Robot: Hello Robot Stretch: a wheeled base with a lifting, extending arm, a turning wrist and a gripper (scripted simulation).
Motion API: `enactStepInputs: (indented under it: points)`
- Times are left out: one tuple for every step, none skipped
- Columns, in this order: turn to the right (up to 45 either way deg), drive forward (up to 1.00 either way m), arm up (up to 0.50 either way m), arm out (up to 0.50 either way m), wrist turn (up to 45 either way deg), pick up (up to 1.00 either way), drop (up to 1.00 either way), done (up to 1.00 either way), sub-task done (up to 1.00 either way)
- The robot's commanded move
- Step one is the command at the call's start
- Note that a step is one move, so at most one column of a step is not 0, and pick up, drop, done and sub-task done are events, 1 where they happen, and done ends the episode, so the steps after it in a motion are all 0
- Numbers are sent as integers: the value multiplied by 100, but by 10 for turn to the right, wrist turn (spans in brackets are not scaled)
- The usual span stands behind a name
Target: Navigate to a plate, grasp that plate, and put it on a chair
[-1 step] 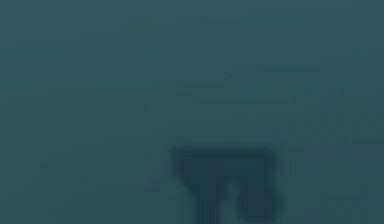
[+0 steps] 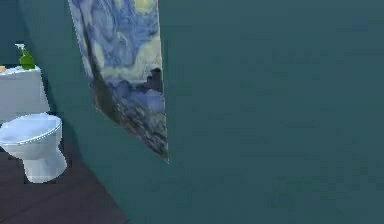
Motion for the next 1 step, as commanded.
enactStepInputs:
  points:
    - [-450, 0, 0, 0, 0, 0, 0, 0, 0]
